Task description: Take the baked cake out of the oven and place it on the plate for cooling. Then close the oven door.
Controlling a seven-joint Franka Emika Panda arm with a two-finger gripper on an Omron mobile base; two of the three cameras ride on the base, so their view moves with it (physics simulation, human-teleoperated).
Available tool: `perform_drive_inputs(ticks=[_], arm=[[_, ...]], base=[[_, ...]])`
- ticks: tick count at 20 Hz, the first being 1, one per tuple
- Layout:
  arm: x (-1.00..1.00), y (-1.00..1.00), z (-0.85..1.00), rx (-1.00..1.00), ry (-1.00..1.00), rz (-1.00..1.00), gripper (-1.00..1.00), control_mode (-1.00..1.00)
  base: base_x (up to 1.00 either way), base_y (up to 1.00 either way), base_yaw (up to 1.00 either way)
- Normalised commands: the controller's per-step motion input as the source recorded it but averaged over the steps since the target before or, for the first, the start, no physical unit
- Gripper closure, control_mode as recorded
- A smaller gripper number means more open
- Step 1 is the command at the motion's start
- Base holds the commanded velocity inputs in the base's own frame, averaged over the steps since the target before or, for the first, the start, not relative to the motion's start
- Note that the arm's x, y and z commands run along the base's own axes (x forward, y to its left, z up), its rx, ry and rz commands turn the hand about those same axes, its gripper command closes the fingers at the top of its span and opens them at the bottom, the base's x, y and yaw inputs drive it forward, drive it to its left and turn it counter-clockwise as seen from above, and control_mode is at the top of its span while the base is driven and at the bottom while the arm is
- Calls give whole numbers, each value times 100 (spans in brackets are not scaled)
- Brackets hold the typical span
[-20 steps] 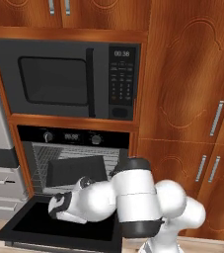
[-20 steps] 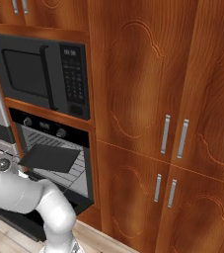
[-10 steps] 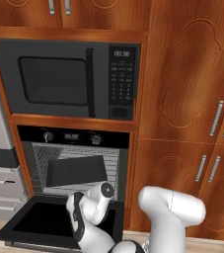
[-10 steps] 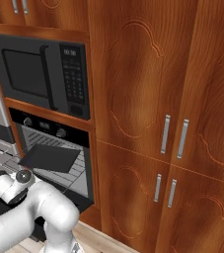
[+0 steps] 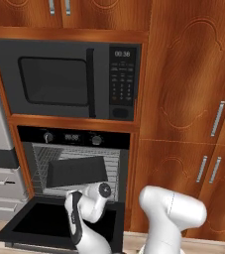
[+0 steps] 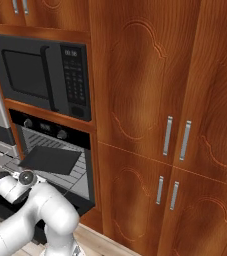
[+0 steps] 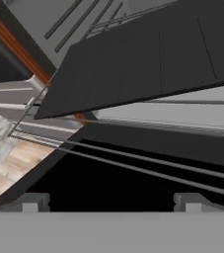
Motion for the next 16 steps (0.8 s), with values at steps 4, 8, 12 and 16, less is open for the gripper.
perform_drive_inputs(ticks=[4,8,12,16], arm=[[4,39,-12,-7,0,-16,-100,-100],[16,25,-3,-14,5,-19,-100,-100],[19,18,-14,-13,2,-13,-100,-100],[24,16,-33,-14,10,-7,-100,-100]], base=[[0,0,0],[0,0,0],[0,0,0],[0,0,0]])
